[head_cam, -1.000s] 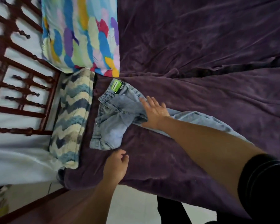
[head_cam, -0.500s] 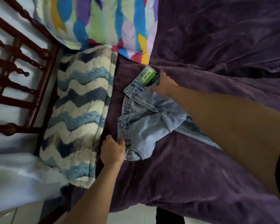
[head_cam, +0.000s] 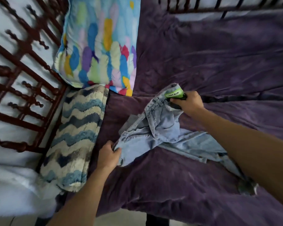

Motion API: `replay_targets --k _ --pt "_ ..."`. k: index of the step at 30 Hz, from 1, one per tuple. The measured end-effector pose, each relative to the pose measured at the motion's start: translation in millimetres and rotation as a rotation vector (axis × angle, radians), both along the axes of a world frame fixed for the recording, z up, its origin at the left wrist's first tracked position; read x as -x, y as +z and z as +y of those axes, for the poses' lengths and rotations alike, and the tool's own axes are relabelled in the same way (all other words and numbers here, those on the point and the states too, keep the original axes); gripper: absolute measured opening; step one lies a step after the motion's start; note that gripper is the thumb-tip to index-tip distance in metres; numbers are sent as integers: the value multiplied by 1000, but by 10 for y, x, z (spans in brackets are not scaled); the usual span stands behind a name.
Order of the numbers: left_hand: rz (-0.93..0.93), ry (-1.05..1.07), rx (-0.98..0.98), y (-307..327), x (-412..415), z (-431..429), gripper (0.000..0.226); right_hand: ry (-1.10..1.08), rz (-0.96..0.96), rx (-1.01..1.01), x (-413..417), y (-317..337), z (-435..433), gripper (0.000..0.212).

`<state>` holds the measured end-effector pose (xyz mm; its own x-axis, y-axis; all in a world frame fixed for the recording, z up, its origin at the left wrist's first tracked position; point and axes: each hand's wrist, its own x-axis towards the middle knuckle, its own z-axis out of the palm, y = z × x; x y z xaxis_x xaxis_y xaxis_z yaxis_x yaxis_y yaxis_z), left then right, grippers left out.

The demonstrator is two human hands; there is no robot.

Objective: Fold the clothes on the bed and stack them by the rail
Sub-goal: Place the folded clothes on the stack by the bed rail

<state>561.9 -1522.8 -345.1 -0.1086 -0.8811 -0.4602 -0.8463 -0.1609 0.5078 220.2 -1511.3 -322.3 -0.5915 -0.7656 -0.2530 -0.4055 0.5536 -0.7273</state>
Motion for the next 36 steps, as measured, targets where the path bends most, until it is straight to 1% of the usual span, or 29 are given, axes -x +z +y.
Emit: replay_targets --k 3,5,8,10,12,14,17,19,20,23,27,29,31,36 --pt "-19 -70 224 650 110 -14 12 42 31 112 372 710 457 39" --pt "-55 -128 425 1193 183 1 11 91 53 207 503 1217 776 43" --pt "-175 -179 755 2098 324 86 16 163 76 353 614 1967 1228 30" --pt "-222 -145 898 2671 473 173 18 178 122 427 669 2434 1500 26" --pt "-229 -126 979 3149 662 248 15 147 166 500 781 2829 1721 32" --pt "-234 -124 1030 3525 883 307 14 93 152 547 935 3127 1921 26" --pt "-200 -149 1127 3943 1282 366 17 13 124 630 1194 3434 2236 30" --pt "-162 -218 1152 4133 1605 367 18 -39 103 687 1355 3544 2487 23" --pt "-149 -273 1155 4195 1786 354 17 -58 87 712 1430 3560 2615 19" --pt "-142 -447 1153 4206 2415 344 18 -138 29 744 1634 3435 3023 21" --pt "-107 -578 1108 3912 3431 547 24 -310 -24 686 1993 2969 3655 21" --pt "-84 -657 1111 3726 4007 753 26 -412 -48 655 2225 2704 4047 18" --pt "-80 -747 1109 3530 4620 1026 26 -517 -37 626 2487 2447 4454 21" --pt "-45 -953 1041 2946 6253 1900 26 -802 -74 560 3325 1717 5439 15"
